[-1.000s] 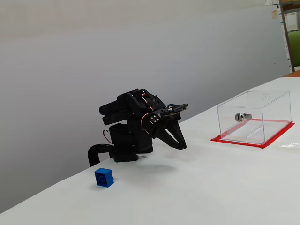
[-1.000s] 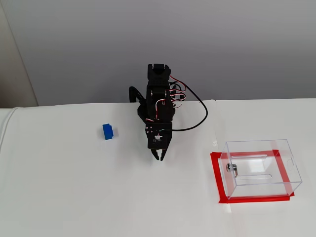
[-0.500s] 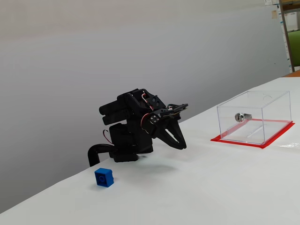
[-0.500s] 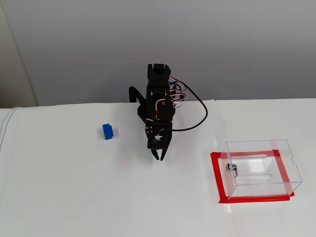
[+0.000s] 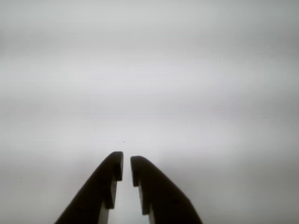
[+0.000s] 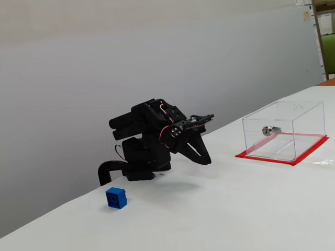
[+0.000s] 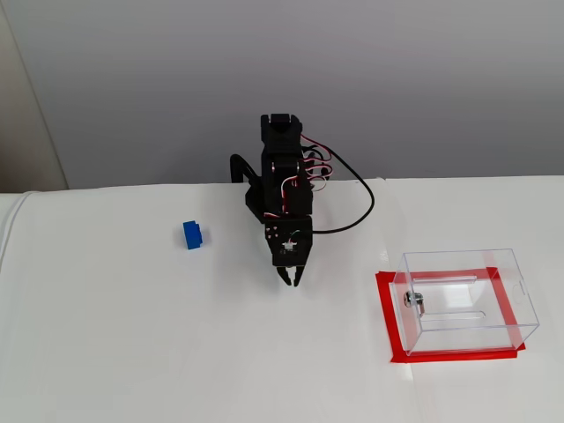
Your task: Pick the blue lego brick and place it into the transparent box
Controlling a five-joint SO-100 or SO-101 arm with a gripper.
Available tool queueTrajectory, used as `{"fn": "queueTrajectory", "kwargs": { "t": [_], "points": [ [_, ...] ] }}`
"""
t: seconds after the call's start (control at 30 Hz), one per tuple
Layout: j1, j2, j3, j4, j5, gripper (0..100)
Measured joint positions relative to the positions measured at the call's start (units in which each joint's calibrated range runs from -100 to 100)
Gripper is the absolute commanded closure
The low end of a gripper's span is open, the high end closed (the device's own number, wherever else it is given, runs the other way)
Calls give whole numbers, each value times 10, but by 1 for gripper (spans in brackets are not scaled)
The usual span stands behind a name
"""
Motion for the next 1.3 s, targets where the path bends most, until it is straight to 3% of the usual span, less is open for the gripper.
{"fn": "queueTrajectory", "kwargs": {
  "t": [0.43,1.07,1.3],
  "points": [
    [-64,58,-102,47,0,98],
    [-69,545,-614,56,2,98],
    [-66,618,-680,56,3,98]
  ]
}}
